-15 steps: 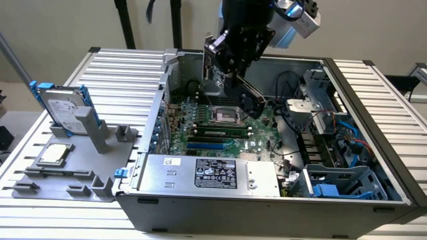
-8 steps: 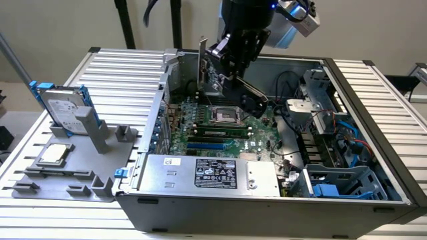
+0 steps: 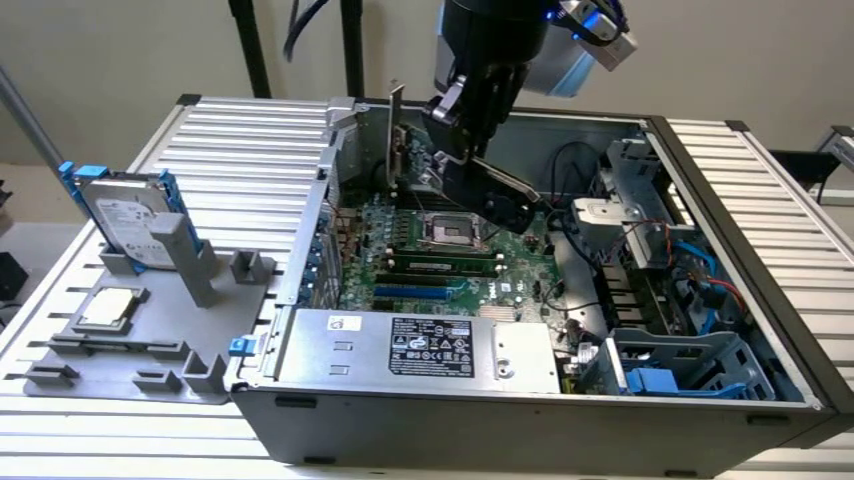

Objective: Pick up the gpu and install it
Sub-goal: 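Insert the gpu into the slot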

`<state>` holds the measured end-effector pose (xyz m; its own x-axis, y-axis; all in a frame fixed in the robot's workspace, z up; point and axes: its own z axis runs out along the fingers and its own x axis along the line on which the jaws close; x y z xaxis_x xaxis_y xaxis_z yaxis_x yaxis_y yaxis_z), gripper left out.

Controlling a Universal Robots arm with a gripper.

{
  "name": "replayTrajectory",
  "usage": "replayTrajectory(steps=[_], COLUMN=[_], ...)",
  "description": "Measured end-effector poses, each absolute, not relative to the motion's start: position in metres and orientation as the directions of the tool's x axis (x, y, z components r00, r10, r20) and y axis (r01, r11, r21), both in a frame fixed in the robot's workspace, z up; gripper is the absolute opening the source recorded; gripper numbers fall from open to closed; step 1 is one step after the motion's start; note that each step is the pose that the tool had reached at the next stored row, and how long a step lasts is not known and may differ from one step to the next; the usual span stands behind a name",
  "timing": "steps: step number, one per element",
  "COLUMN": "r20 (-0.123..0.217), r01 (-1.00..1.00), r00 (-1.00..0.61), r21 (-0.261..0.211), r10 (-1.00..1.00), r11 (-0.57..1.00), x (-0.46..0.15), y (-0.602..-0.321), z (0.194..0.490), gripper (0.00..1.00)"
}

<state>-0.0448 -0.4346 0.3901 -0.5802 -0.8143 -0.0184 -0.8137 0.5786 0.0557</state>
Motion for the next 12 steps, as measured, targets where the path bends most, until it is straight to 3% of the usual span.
replayTrajectory(steps=[12], r20=[-0.018], r01=[-0.92], r00=[-0.39], r21=[0.056], r10=[-0.92], r11=[0.389], x=[-0.0448], y=[-0.4346], z=[0.385], gripper=[0.27])
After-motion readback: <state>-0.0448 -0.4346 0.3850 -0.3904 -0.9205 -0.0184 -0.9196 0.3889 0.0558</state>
